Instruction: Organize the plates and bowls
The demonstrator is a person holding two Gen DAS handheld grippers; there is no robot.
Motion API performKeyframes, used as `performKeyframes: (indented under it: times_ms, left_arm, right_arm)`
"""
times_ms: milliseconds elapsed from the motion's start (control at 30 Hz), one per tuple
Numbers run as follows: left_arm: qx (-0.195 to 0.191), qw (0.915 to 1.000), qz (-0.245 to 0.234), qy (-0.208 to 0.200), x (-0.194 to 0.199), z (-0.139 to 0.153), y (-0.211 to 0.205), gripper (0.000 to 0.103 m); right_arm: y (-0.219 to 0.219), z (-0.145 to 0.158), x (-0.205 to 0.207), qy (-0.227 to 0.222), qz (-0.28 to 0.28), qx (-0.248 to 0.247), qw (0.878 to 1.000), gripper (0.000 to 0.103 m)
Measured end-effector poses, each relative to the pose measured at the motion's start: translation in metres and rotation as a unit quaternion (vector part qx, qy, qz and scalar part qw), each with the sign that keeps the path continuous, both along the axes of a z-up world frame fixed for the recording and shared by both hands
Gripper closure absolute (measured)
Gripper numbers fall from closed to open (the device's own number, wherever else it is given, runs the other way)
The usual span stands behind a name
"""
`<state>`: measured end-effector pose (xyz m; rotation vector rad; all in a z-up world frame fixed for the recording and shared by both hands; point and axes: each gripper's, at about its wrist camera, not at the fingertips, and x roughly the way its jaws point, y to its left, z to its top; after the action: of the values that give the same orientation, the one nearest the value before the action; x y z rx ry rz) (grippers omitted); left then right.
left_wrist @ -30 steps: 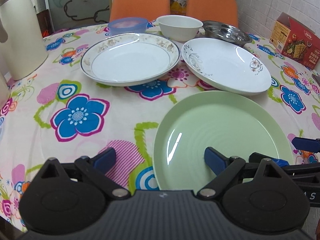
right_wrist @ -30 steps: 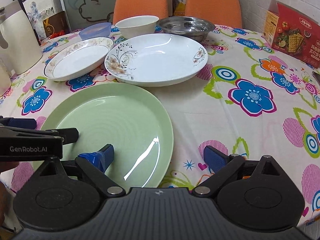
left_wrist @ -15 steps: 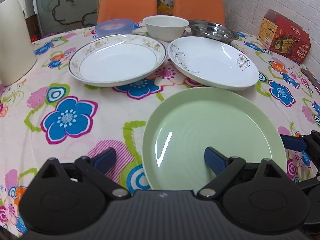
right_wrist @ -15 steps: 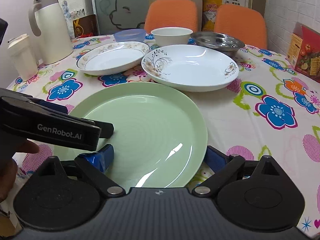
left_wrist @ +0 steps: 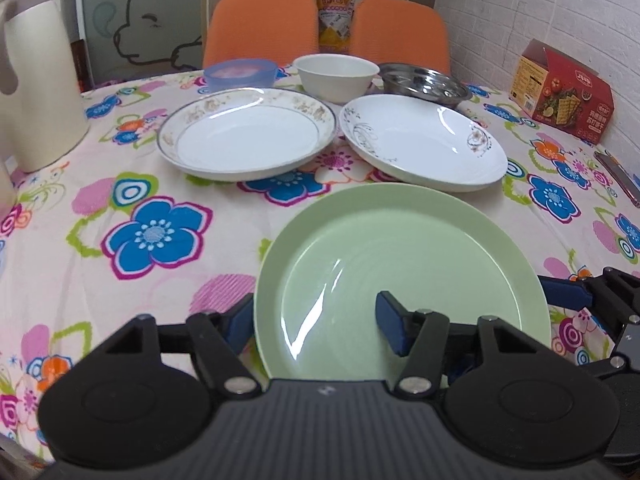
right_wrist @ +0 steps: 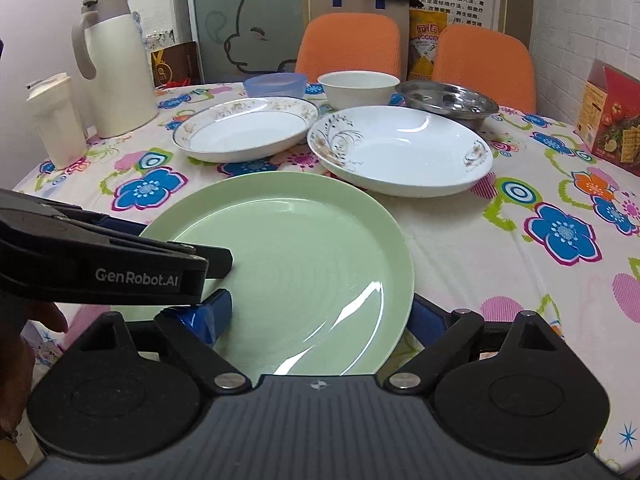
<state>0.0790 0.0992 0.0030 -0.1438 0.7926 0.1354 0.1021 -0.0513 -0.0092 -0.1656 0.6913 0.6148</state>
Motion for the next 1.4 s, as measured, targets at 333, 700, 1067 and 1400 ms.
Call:
performKeyframes:
  times_ms: [333, 700, 1067, 1400]
  left_arm:
    - [0.016, 0.9962, 0.085, -0.004, -0.022, 0.009, 0.069, 0.046]
    - [0.004, 0.9951, 0.099, 0.006, -0.014, -0.007, 0.096, 0.046]
    - [-0.001, 0.9957, 0.086, -0.035, -0.024, 0.002, 0.096, 0.006]
    - [-0.004, 0.9930, 0.101, -0.061, 0.020, 0.029, 0.136, 0.005]
  right_arm:
    - [0.068, 0.005, -0.002, 0.001, 0.078, 0.037, 0.996, 0.023]
    - [0.097, -0.006, -0.001, 0.001, 0.090, 0.007, 0.996, 0.021]
    - [0.077, 0.008, 0.008, 0.007, 0.088, 0.031, 0.996, 0.022]
    - [0.079, 0.044, 0.089, -0.052, 0.065, 0.032, 0.996, 0.022]
